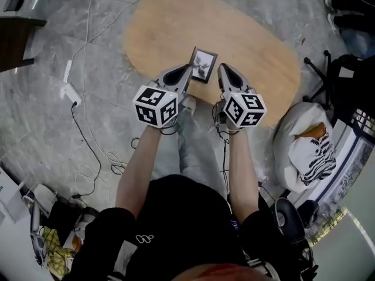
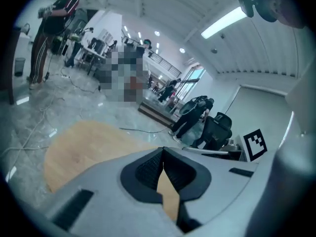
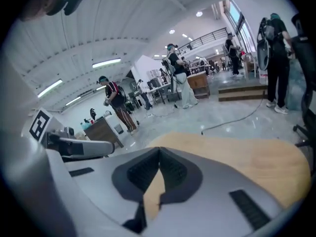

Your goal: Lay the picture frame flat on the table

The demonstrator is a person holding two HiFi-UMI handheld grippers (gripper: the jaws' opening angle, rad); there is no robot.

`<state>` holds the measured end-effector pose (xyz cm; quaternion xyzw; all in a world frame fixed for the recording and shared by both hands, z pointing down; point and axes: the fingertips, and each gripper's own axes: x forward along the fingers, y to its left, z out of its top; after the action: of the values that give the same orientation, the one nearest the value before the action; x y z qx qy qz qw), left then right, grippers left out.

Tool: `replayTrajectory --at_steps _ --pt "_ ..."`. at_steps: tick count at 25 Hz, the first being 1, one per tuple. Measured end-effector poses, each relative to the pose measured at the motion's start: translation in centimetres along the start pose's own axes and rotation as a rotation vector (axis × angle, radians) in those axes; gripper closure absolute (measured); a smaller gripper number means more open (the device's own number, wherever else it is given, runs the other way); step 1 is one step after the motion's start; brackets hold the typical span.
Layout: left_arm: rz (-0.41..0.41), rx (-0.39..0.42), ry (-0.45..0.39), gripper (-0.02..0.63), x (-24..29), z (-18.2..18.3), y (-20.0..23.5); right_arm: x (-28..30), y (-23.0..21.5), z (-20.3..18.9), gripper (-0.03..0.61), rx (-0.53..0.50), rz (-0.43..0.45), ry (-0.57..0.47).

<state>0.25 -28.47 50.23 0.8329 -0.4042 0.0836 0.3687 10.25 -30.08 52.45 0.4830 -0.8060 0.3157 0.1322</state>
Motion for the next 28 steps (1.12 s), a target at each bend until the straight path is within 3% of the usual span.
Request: replayTrajectory --at_steps 4,8,15,21,28 --pt "0.038 0.114 -0.094 0.606 -2.0 7.2 -4.0 -3.4 2.9 8.9 0.568 -0.056 0.020 -0.158" --pt "0.072 0.189 -0.192 0.606 -3.2 13.7 -7.5 -5.8 5.1 15.3 0.568 -0.085 0.031 -0.267" --pt "0.231 0.299 -0.338 0.606 -8.5 19.1 -10.4 -11.0 9.1 22.0 0.568 -0.148 0.051 -0.420" --pt "0.232 0.323 -0.439 0.606 -10.9 23.3 -12.5 -13.8 11.6 25.7 0.568 -0.309 0.022 -0.472" --pt "0.227 0.372 -0.524 0.606 -11.7 26.6 -15.0 -16.8 10.8 28.4 0.568 -0.319 -0.022 -0.538"
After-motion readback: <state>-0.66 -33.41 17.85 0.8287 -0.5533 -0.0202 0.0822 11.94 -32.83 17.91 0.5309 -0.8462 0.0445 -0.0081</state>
